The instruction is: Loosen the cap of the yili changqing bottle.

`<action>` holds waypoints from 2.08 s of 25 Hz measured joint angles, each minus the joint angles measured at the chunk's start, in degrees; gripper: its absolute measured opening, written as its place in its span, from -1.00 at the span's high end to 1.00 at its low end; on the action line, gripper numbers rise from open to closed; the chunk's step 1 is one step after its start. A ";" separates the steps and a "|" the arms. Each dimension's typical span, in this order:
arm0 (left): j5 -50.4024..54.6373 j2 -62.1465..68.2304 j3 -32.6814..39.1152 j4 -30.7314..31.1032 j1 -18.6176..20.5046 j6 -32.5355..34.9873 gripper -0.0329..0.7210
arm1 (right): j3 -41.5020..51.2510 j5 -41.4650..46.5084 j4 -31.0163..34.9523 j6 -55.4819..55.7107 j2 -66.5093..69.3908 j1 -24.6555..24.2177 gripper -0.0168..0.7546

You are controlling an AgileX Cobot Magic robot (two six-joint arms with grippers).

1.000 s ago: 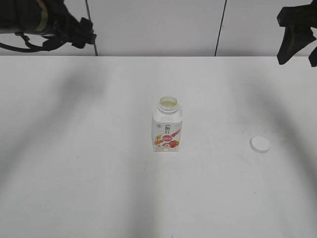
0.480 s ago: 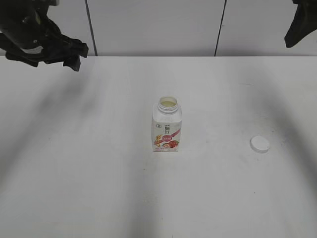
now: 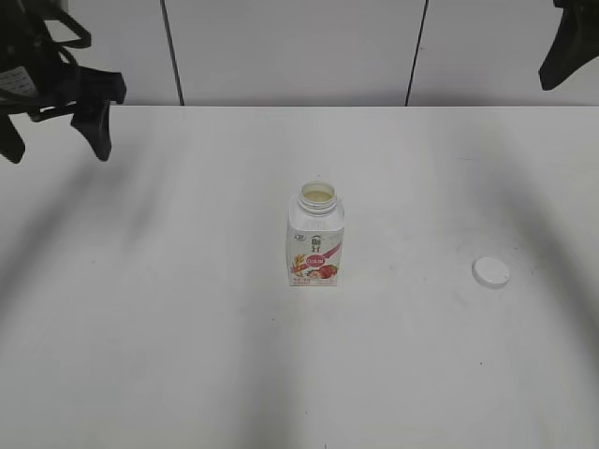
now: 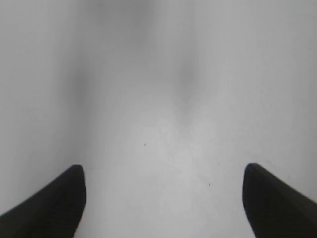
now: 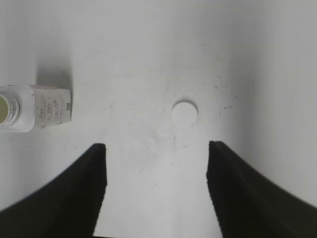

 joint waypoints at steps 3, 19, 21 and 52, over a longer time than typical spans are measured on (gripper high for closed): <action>3.39 0.00 0.00 -0.95 2.15 0.72 -0.55 | 0.00 0.00 -1.21 0.00 0.00 0.00 -0.35; 4.08 -9.19 3.92 -2.98 3.89 2.61 -0.22 | 6.02 0.00 -2.30 0.31 -4.88 0.00 -0.35; 4.08 -13.14 7.64 -3.02 3.89 2.93 -0.20 | 9.64 0.00 -2.30 0.31 -7.57 0.00 -0.35; 4.66 -88.82 42.17 0.52 3.89 11.92 -0.12 | 48.60 0.25 -2.37 -0.09 -73.80 0.00 -0.35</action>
